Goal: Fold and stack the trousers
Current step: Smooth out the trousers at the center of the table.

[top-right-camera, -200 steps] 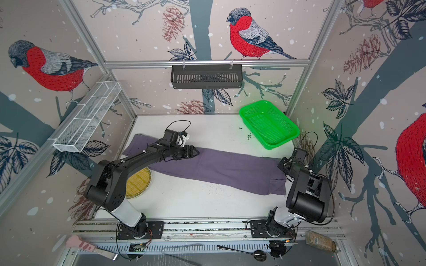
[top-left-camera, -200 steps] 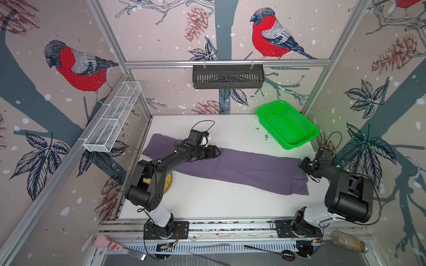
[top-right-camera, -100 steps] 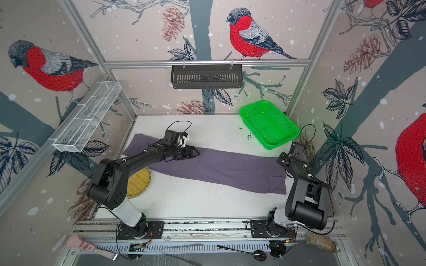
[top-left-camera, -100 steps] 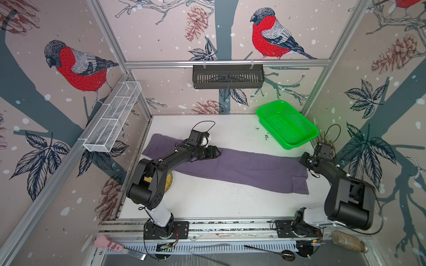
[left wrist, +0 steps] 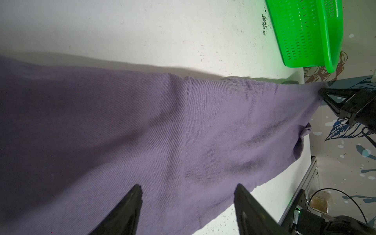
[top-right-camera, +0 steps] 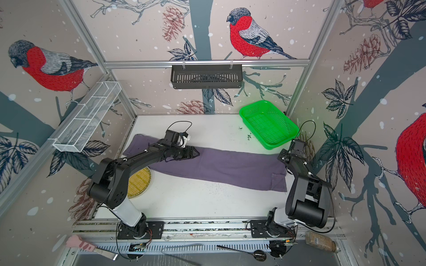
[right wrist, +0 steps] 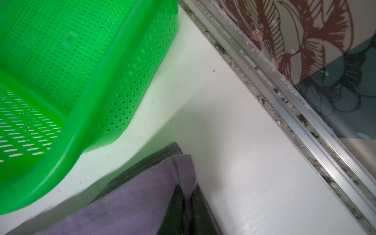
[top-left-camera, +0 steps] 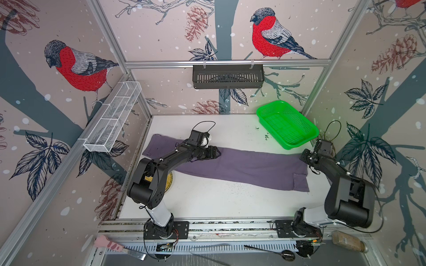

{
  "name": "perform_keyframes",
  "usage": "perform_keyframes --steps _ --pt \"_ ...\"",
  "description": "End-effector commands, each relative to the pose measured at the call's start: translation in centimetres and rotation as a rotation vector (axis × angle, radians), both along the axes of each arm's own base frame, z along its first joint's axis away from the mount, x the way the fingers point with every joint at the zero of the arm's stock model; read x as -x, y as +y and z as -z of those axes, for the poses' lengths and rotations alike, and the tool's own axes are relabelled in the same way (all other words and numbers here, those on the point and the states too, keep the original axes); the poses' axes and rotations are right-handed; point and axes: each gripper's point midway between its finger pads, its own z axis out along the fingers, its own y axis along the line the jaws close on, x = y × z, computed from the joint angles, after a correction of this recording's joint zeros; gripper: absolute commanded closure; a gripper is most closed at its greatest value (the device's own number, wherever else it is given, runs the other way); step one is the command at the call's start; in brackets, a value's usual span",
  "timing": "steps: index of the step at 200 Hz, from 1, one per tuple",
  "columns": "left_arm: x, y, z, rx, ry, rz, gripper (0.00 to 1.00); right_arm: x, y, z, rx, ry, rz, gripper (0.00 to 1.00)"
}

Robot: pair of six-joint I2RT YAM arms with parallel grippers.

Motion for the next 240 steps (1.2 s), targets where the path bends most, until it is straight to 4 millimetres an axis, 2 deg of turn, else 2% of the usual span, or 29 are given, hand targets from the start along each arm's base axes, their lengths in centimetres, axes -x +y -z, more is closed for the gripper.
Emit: perform_keyframes --steps 1,28,52,72,94,109,134,156,182,203,240 --pt "0.1 -0.2 0.0 0.007 -0.007 0.02 0.28 -0.9 -0.4 0.1 0.034 -0.008 -0.003 0.84" --pt "0.1 -0.1 0.4 0.0 -0.001 0.018 0.28 -1.2 -0.3 1.0 0.028 0.012 -0.024 0.8" --pt "0.3 -0.1 0.8 0.001 0.011 0.021 0.28 -1.0 -0.8 0.7 0.047 0.037 -0.002 0.59" --pt "0.3 -0.2 0.8 0.002 0.009 0.022 0.28 -0.4 -0.9 -0.2 0.045 0.045 0.025 0.5" --pt "0.1 -0.2 0.7 0.001 0.005 0.02 0.28 0.8 0.6 -0.9 0.024 0.079 0.056 0.46" --pt "0.0 -0.2 0.7 0.0 0.005 0.019 0.28 2.1 2.5 -1.0 0.013 0.124 0.065 0.43" --pt "0.0 0.0 0.6 -0.013 -0.001 0.019 0.29 4.5 6.0 -0.5 -0.062 0.167 0.074 0.43" --pt "0.0 0.1 0.6 -0.022 -0.006 0.019 0.28 6.5 7.8 0.4 -0.031 0.217 0.101 0.43" --pt "0.1 0.2 0.7 -0.023 -0.01 0.024 0.28 8.4 7.3 2.3 0.025 0.321 0.163 0.43" --pt "0.2 0.3 0.8 -0.028 -0.013 0.027 0.28 8.4 7.9 2.7 0.037 0.32 0.162 0.43" --pt "0.4 0.5 1.1 -0.039 -0.013 0.029 0.29 9.1 8.5 4.5 0.053 0.378 0.153 0.45"
